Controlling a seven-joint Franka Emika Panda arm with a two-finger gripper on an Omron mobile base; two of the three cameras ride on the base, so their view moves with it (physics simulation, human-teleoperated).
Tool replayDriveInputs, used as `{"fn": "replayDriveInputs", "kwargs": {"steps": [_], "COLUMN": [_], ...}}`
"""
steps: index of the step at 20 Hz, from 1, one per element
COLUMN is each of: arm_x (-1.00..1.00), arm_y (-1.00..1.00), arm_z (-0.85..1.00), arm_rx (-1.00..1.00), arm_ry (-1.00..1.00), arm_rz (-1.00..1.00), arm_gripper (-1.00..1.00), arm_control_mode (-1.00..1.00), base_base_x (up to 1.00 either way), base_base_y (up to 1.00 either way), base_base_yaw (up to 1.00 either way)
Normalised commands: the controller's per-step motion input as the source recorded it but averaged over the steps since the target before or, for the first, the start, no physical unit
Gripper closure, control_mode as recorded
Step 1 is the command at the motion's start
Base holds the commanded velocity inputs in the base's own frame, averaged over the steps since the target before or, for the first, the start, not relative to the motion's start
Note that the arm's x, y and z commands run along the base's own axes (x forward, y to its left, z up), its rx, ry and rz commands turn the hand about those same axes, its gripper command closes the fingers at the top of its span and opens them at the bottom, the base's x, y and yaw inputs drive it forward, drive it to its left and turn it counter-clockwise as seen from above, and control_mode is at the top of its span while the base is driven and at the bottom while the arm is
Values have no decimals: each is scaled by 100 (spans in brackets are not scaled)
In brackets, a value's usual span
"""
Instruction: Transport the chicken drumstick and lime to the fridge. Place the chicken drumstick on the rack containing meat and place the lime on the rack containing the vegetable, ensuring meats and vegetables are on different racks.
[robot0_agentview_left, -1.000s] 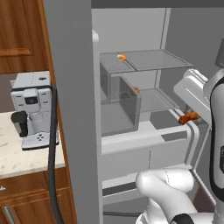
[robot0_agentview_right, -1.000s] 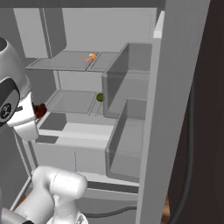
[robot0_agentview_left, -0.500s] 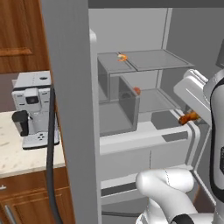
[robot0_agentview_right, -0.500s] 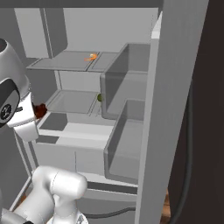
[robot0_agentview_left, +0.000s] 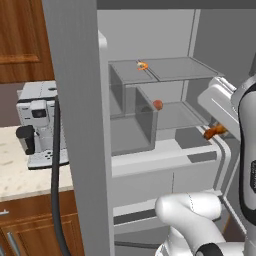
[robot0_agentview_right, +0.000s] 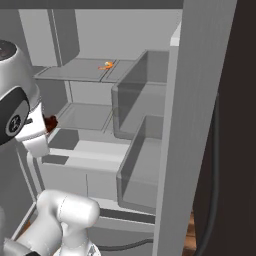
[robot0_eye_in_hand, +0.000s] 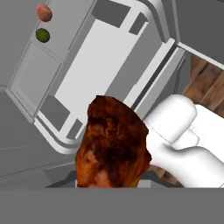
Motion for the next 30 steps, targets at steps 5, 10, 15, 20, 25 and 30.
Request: {"fn": "replayDriveInputs", "kwargs": {"steps": [5,10,15,20,25,30], "arm_x": [42,82,95,72,36,20], "arm_y": [-23,0,0,-4,0,0], "arm_z": [4,0,0,16,28,14], "arm_rx": [0,0,0,0,0,0], "arm_ry": [-7,-4,0,0,-5,-21], "arm_rz": [1,0,0,0,0,2], "arm_gripper": [100,100,100,100,100,100], "arm_control_mode": [-100,-100,-100,-100,-100,-100], "base_base_x": [0,0,0,0,0,0], "base_base_y": [0,0,0,0,0,0], "base_base_yaw": [0,0,0,0,0,0]}}
